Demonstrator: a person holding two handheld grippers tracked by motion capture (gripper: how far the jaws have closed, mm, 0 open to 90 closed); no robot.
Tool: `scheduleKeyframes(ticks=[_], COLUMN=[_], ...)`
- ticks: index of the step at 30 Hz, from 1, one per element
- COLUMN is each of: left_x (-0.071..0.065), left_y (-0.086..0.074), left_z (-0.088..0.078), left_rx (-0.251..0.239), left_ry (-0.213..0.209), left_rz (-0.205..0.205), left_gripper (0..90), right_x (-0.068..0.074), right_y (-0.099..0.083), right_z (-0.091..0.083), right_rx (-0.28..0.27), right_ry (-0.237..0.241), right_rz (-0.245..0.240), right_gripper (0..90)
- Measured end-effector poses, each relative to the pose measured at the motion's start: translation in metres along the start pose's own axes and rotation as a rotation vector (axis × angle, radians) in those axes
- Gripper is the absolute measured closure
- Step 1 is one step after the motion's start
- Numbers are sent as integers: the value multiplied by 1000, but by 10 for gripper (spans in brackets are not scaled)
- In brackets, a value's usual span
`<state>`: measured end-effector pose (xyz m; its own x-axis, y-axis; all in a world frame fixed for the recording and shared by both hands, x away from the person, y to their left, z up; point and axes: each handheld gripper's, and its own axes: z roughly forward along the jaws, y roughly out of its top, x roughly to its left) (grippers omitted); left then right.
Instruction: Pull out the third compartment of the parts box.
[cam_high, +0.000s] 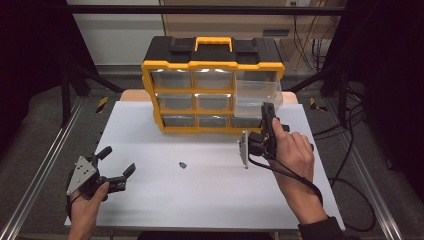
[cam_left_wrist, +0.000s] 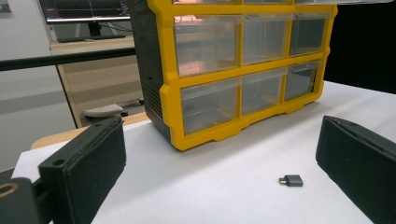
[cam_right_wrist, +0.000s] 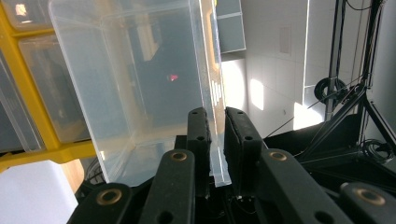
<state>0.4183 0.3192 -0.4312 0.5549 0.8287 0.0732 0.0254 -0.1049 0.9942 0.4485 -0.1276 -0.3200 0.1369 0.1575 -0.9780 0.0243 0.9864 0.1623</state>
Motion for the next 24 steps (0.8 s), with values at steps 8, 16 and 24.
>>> scheduleKeyframes(ticks=[8, 16, 24], left_x=[1, 2, 2], left_y=[0, -1, -1], left_z=[0, -1, 0], left_rx=[-2, 0, 2], left_ry=[1, 10, 8], left_rz=[-7, -9, -6], left_gripper=[14, 14, 14], right_x=[0, 0, 4], right_y=[2, 15, 24], right_z=[-7, -17, -19], right_rx=[4, -36, -72], right_ry=[21, 38, 39], right_rz=[109, 200, 268], right_gripper=[705, 702, 713])
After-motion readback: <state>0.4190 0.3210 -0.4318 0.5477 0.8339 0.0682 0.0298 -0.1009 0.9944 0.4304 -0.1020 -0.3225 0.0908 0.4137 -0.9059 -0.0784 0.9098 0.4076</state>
